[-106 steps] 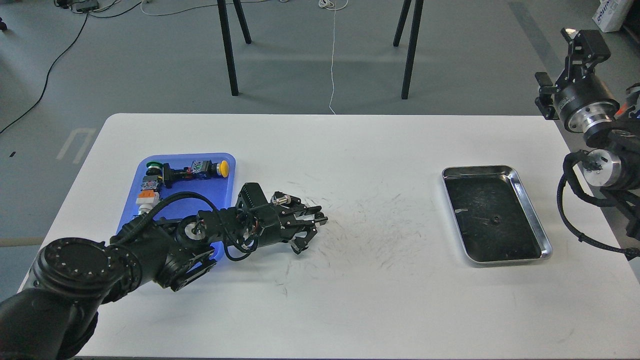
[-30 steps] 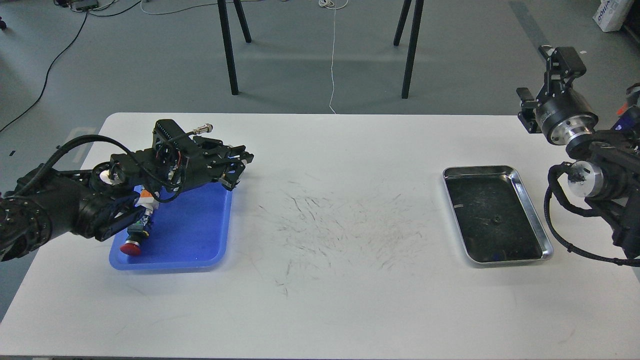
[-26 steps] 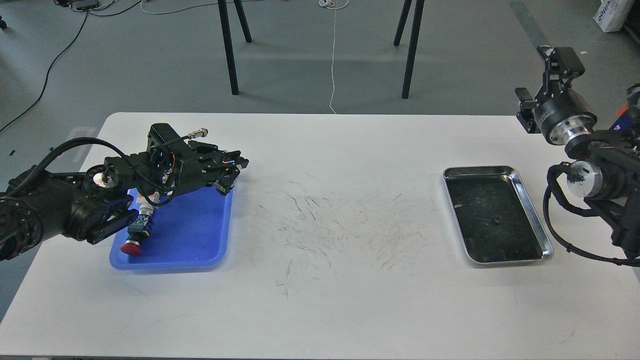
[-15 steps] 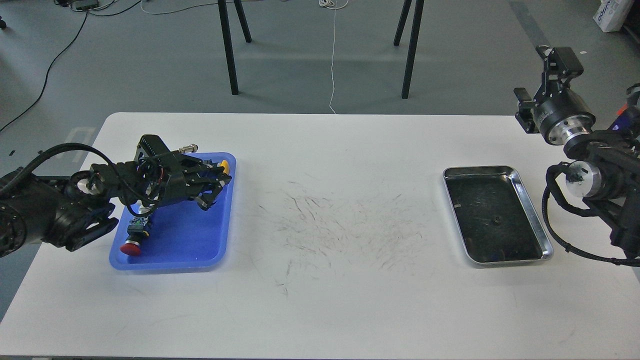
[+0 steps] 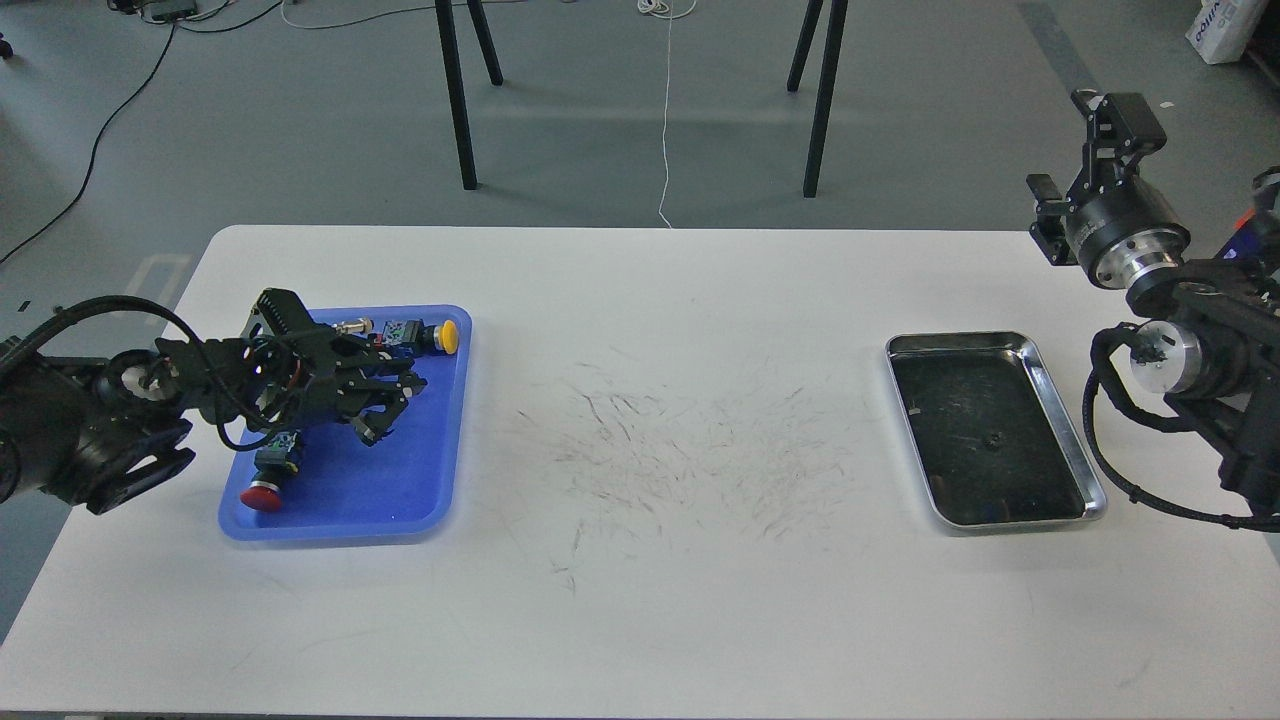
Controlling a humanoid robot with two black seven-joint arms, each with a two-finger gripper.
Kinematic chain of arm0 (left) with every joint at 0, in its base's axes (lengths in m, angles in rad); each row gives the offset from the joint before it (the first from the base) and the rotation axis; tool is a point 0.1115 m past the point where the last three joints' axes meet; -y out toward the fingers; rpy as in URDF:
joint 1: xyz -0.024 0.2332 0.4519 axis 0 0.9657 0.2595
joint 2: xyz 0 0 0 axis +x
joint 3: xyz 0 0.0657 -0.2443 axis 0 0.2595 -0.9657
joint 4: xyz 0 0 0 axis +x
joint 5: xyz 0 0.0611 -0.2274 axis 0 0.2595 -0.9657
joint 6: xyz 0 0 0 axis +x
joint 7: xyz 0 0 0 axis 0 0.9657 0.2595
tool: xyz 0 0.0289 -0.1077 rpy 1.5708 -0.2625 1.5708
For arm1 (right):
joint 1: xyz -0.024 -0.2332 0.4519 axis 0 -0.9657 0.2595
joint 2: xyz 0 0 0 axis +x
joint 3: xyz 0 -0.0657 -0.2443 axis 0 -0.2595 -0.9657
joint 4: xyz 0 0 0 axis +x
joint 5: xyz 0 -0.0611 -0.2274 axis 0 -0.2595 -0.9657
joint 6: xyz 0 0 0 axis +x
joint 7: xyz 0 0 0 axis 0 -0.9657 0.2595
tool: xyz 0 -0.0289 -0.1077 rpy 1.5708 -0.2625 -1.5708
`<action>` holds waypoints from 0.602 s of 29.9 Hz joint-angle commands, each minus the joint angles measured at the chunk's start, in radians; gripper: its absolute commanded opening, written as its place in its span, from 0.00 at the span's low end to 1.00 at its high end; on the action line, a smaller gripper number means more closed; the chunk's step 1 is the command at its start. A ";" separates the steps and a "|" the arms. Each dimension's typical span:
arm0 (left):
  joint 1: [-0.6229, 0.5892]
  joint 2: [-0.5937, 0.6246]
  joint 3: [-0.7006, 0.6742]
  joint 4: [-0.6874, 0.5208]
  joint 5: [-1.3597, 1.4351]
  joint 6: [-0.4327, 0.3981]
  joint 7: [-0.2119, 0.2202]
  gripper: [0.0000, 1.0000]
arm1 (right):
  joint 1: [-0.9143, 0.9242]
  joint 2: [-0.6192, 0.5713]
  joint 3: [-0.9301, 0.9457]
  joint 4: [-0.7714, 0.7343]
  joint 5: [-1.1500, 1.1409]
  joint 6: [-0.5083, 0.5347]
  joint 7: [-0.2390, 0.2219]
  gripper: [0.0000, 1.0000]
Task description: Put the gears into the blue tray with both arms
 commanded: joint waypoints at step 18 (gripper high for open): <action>0.000 0.024 0.004 0.000 0.040 0.000 0.000 0.27 | -0.001 -0.001 0.000 0.000 0.000 0.000 0.000 0.98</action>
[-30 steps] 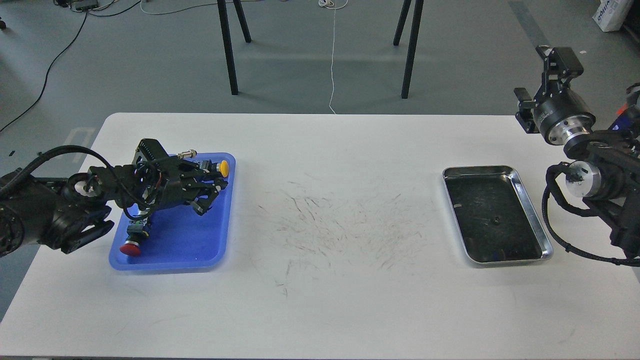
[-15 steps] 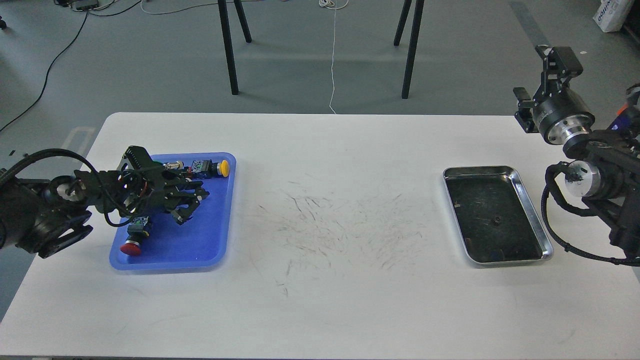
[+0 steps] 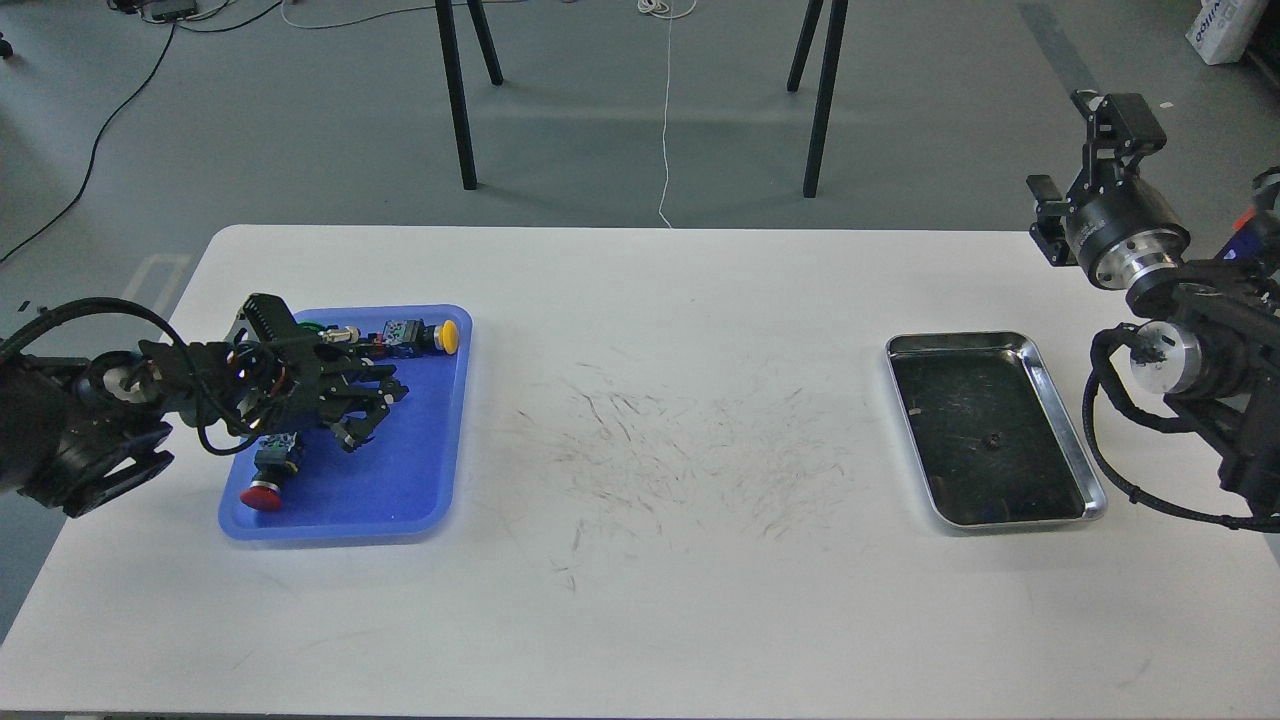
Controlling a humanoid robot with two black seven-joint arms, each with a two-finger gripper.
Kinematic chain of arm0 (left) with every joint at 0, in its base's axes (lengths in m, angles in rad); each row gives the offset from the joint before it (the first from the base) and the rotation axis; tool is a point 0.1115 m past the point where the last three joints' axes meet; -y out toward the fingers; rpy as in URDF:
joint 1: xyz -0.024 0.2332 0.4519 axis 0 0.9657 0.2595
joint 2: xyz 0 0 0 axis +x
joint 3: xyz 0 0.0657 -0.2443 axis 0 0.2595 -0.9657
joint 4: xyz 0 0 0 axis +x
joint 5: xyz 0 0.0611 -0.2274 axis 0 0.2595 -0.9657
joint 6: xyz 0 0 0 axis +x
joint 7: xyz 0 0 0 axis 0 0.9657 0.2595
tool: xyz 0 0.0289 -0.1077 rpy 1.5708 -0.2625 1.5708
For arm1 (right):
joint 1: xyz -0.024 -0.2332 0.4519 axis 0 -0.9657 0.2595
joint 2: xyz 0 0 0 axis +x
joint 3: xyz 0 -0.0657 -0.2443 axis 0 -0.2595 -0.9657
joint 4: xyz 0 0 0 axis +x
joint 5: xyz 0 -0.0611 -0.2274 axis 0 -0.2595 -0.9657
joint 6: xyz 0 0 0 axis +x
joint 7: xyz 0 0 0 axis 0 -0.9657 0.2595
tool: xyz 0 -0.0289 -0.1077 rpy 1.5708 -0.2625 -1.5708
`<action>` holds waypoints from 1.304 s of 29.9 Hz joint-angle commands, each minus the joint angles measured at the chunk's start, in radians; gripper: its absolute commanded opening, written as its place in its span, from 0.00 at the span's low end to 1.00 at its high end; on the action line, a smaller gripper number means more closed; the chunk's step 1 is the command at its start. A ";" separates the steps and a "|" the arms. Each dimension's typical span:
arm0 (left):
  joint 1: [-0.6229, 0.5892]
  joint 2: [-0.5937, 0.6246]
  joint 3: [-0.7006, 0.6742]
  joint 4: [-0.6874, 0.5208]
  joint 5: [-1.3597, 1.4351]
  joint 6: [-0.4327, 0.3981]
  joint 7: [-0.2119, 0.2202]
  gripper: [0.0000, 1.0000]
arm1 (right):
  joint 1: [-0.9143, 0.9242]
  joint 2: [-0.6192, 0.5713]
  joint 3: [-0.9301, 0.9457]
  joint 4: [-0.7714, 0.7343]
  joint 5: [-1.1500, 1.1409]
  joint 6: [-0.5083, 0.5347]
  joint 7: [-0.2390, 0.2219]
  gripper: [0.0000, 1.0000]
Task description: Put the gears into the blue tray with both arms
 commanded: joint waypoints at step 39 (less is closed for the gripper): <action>-0.083 -0.006 -0.309 0.001 -0.238 -0.091 0.000 0.61 | -0.008 0.002 -0.003 -0.006 -0.002 0.000 0.000 0.98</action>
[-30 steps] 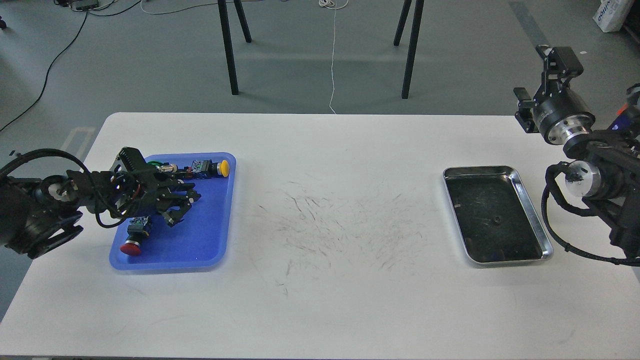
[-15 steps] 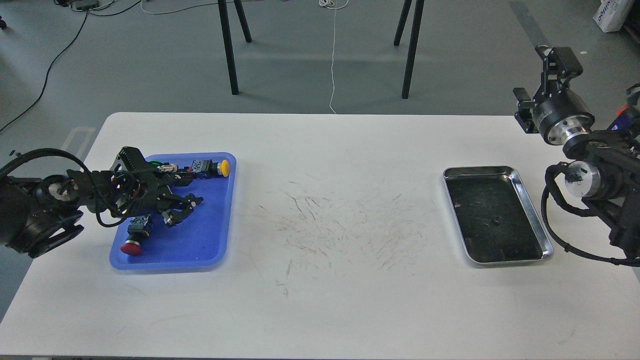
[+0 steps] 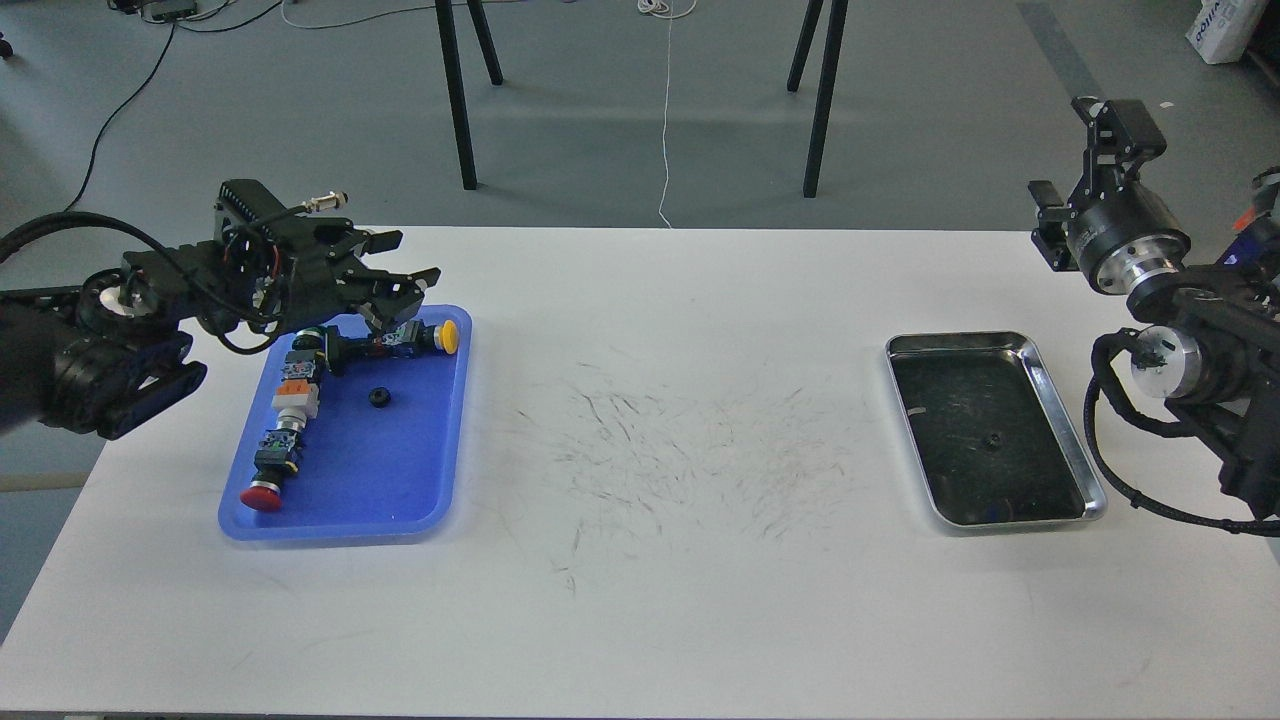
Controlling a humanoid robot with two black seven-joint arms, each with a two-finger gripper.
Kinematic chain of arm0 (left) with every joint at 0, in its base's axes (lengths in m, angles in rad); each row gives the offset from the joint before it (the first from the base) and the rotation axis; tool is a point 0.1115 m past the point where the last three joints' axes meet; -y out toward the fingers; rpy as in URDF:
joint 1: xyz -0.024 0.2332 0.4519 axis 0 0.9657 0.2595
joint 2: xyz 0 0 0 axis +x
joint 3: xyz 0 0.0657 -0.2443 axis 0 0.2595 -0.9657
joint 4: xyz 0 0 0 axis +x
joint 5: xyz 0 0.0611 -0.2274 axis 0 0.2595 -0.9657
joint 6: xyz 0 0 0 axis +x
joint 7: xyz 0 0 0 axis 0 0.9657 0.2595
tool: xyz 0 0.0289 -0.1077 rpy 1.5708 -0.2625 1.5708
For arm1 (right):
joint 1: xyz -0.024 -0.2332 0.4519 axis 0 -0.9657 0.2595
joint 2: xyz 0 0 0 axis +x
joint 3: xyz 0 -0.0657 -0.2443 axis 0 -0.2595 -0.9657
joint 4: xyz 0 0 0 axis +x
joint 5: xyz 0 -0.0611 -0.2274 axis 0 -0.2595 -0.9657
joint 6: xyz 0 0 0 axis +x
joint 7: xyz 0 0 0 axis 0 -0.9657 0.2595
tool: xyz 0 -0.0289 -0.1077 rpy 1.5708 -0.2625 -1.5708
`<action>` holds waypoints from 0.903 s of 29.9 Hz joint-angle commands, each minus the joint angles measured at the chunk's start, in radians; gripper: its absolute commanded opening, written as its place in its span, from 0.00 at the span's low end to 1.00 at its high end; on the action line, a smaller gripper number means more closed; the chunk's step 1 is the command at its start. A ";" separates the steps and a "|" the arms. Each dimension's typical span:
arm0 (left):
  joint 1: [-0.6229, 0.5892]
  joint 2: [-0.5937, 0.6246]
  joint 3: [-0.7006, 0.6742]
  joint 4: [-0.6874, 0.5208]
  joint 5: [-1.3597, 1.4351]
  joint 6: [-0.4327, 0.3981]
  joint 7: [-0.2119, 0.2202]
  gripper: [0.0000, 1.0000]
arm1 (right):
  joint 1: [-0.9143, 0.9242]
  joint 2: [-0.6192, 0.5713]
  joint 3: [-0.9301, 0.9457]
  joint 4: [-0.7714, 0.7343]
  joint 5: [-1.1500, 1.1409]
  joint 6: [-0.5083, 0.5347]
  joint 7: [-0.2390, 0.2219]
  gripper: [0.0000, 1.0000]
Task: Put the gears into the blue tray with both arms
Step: 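Raise the left arm up and away from the blue tray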
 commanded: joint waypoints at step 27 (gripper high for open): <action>-0.062 -0.154 -0.196 0.011 -0.850 -0.253 0.000 0.88 | -0.017 0.008 -0.012 0.005 -0.001 0.005 0.000 0.98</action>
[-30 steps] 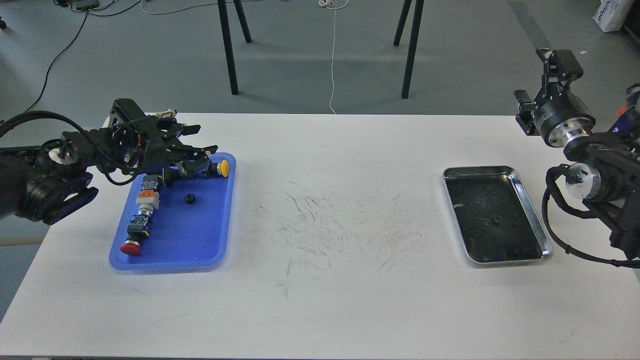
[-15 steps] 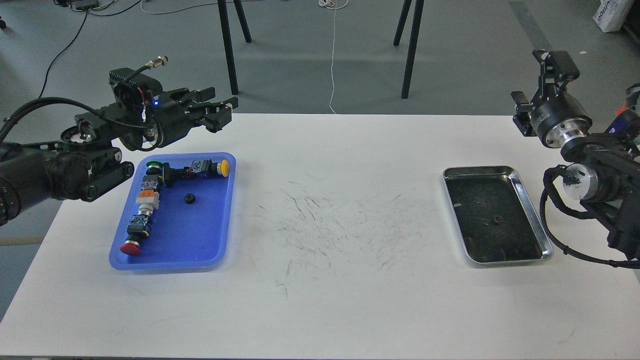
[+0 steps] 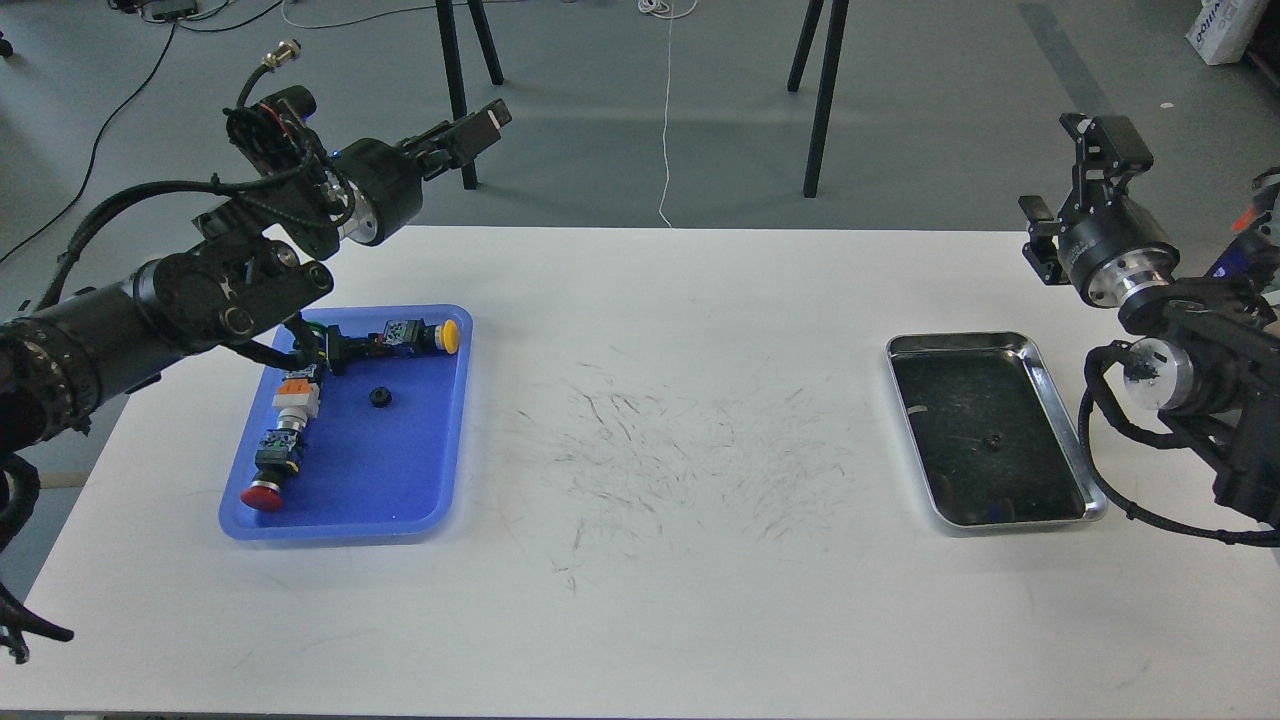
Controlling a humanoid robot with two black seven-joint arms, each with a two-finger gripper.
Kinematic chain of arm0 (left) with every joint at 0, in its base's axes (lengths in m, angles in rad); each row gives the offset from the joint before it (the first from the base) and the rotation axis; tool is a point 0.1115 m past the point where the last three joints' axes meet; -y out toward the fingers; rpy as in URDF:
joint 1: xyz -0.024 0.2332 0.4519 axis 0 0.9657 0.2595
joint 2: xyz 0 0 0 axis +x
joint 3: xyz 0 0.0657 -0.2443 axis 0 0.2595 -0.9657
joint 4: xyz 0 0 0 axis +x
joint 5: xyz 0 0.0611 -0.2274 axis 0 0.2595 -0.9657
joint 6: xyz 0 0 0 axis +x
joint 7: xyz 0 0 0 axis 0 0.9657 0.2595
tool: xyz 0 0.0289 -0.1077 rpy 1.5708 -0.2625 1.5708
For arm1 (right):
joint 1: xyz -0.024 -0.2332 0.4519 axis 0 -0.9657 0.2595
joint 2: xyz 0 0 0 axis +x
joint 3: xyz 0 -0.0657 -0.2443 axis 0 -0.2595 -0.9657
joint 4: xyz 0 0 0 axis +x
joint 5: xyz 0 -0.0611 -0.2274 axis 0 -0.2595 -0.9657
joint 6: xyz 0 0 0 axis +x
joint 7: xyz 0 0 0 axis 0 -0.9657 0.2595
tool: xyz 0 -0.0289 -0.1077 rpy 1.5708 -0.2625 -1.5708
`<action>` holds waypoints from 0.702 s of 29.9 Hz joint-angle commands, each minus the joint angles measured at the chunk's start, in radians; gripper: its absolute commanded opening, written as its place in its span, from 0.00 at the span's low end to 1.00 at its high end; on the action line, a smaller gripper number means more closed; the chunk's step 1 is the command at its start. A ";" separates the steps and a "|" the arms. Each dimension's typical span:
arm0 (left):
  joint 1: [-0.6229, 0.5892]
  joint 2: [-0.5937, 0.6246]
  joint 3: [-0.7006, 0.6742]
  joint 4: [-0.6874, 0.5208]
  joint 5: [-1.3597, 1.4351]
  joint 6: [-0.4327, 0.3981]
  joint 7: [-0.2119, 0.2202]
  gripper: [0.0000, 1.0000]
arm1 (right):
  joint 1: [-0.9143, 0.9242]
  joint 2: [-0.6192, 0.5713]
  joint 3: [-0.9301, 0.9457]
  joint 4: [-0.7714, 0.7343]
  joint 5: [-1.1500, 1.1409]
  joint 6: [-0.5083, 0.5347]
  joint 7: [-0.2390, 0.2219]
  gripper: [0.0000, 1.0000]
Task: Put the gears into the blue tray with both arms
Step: 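Raise the left arm up and away from the blue tray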
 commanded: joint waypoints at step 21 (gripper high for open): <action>0.103 -0.027 -0.481 0.000 -0.283 -0.291 0.000 1.00 | -0.013 0.020 -0.003 0.002 -0.038 0.004 0.000 0.98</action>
